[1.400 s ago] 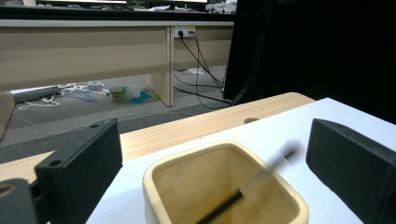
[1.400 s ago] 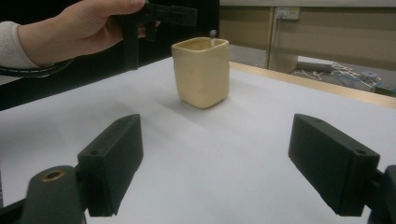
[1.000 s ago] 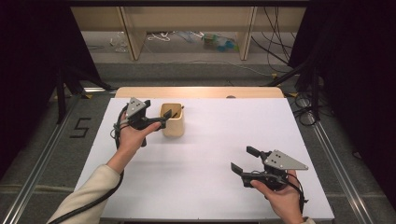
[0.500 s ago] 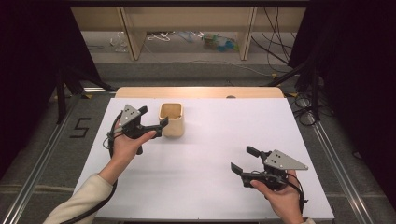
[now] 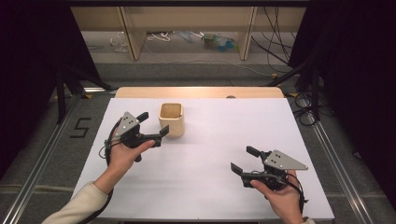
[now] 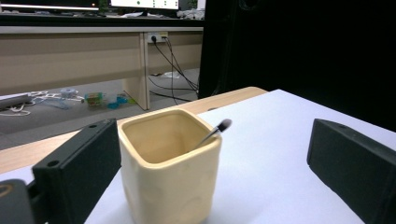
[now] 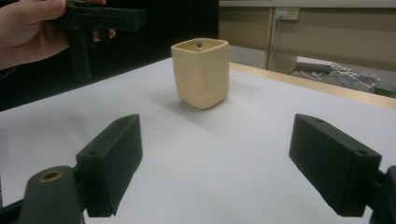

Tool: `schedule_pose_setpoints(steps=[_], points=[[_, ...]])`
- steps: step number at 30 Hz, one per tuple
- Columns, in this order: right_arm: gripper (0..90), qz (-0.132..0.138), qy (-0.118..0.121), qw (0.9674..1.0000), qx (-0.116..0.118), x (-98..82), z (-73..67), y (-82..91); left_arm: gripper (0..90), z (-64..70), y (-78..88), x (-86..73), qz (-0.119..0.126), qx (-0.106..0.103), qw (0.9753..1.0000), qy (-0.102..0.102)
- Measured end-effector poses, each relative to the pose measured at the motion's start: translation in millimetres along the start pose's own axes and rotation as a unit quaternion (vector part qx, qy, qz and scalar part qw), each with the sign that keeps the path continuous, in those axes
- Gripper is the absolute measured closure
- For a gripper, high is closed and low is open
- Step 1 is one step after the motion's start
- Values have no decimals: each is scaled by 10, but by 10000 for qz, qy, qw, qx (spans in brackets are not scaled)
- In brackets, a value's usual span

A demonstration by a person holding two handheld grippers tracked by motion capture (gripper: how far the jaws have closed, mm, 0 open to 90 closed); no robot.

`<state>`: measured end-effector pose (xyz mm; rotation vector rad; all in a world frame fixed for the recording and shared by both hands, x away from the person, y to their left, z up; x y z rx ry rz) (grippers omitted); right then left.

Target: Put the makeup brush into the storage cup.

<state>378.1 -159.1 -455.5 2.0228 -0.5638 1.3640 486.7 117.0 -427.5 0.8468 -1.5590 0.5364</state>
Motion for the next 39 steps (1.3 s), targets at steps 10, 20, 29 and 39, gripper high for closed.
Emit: schedule_pose_setpoints(steps=[10,20,29,39], points=[[184,66,-44,10000,44,14,-2,3,28,150,142,-25,18,-107,9999,-24],[184,-10,-3,10000,4,-1,6,7,25,272,338,-73,23,-200,9998,-92],[184,-9,13,10000,-34,-5,7,-3,24,351,518,-120,40,-261,9996,-115],[183,-29,6,10000,-37,-11,10,-2,25,402,641,-156,37,-312,9995,-86]])
Point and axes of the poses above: each handheld gripper's, and its own axes: y roughly backward along the jaws, x roughly out of its top, z roughly to its right, the point moved 10 cm from there along -y, roughly forward along the jaws, and after that the axes turned 11 degrees about -y, right-handed, at the moved point
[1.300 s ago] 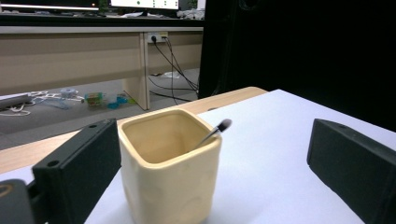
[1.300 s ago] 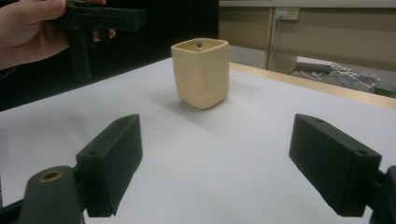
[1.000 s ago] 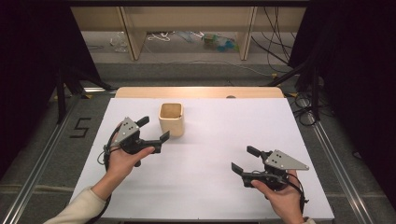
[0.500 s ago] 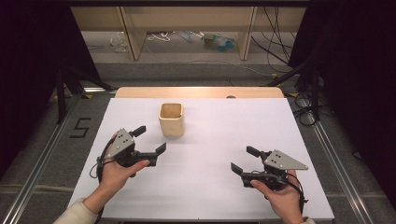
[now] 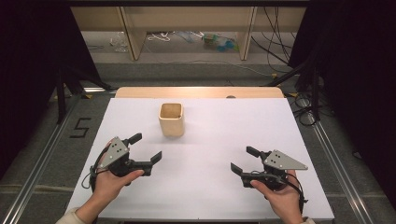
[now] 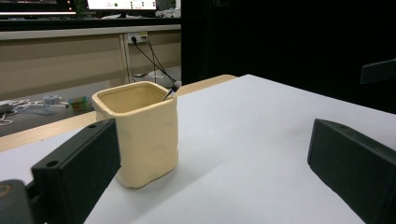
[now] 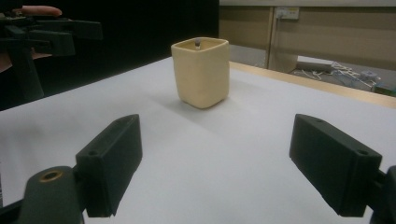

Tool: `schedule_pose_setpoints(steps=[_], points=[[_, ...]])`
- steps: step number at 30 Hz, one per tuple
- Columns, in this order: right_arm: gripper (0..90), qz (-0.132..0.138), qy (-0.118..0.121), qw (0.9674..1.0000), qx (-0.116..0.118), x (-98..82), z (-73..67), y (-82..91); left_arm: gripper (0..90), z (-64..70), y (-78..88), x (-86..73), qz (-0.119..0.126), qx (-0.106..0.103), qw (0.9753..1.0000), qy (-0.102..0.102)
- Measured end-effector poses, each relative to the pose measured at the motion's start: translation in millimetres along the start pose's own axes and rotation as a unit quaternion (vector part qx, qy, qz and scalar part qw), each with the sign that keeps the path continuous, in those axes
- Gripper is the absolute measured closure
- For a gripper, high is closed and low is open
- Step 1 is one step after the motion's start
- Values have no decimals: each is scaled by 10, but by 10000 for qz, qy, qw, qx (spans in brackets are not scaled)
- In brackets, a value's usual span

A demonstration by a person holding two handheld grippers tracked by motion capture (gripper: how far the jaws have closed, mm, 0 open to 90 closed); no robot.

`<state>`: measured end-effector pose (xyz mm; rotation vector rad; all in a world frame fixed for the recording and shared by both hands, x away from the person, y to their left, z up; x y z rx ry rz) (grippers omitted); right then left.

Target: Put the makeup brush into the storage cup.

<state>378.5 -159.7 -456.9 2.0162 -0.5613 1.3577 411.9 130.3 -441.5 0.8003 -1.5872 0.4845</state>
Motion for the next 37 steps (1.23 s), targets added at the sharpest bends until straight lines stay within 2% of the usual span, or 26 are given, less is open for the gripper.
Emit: schedule_pose_setpoints(steps=[2,4,5,9,14,15,17,23,25,28,30,37], points=[[183,10,8,10000,2,2,-2,0,25,5,12,0,-3,-22,10000,-80],[183,37,-3,10000,1,5,-3,-5,26,30,27,-6,-8,-20,10000,-40],[183,67,-49,9999,76,5,-19,-16,26,44,33,-13,-8,-43,10000,-45],[183,49,-25,10000,56,2,-11,-12,29,65,84,-57,-45,-84,9999,-121],[183,31,-3,10000,3,-3,3,-10,37,108,151,-111,-70,-152,9998,-122],[183,31,3,10000,0,-4,4,-11,39,119,167,-131,-120,-134,9998,-45],[183,27,2,10000,7,-7,4,-15,41,111,186,-148,-154,-139,9997,-117],[183,57,-53,9999,74,-9,-5,-29,45,96,181,-164,-182,-122,9996,-195],[183,60,-60,9999,86,-10,-5,-32,47,107,176,-176,-198,-141,9996,-139],[183,15,-17,10000,-12,-16,19,-23,49,107,171,-178,-189,-146,9996,-131],[183,-121,-26,9999,16,-37,17,-11,50,110,170,-177,-180,-150,9997,-119],[183,-117,-24,9999,13,-35,17,-12,55,111,175,-186,-223,-149,9995,-154]])
Point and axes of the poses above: each handheld gripper's, and its own axes: y roughly backward along the jaws, x roughly out of its top, z roughly to its right, the point moved 10 cm from there along -y, roughly forward along the jaws, and after that the axes turned 11 degrees about -y, right-handed, at the moved point
